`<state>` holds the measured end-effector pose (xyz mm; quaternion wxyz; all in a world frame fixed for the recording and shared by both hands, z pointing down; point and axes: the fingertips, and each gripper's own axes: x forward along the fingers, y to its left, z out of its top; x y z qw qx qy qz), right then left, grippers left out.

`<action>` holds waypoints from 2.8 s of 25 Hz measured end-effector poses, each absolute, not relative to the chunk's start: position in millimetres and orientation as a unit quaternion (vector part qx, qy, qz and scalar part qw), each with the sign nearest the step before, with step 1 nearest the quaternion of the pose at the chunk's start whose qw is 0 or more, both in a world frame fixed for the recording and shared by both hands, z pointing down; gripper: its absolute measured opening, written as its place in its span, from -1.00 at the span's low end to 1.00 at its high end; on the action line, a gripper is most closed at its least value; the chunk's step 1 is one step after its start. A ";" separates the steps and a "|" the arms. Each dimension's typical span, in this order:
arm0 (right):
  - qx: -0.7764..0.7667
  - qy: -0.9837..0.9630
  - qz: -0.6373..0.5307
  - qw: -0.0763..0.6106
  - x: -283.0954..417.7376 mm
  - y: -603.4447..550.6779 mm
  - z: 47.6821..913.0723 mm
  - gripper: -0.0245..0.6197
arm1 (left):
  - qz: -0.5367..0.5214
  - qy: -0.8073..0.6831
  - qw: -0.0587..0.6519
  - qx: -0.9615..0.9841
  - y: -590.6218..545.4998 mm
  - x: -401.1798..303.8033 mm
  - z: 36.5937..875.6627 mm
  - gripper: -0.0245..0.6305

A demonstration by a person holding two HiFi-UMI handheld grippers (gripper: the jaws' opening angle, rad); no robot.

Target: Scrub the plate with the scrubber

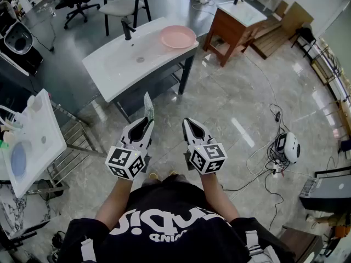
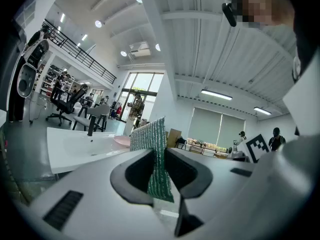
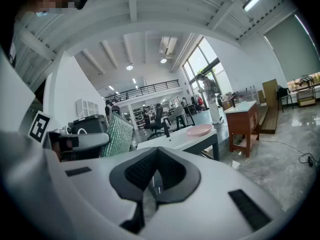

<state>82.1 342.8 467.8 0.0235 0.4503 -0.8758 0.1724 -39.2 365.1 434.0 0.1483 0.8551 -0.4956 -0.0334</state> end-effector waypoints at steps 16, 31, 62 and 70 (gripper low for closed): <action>0.432 -0.883 0.184 0.023 120.8 300.6 481.6 -0.87 | -0.026 -0.515 0.137 0.846 321.9 -11.6 446.1 -0.65; 0.428 -0.886 0.180 0.021 114.7 178.6 491.4 -0.87 | -0.038 -0.509 0.138 0.849 192.4 -19.4 452.7 -0.65; 0.423 -0.885 0.162 0.112 43.3 -98.6 504.7 -0.85 | -0.014 -0.454 0.176 0.873 -68.7 -64.3 454.1 -0.65; 0.371 -0.885 0.160 0.229 33.3 -132.3 564.5 -0.32 | -0.013 -0.466 0.180 0.866 -97.3 -60.8 459.7 -0.65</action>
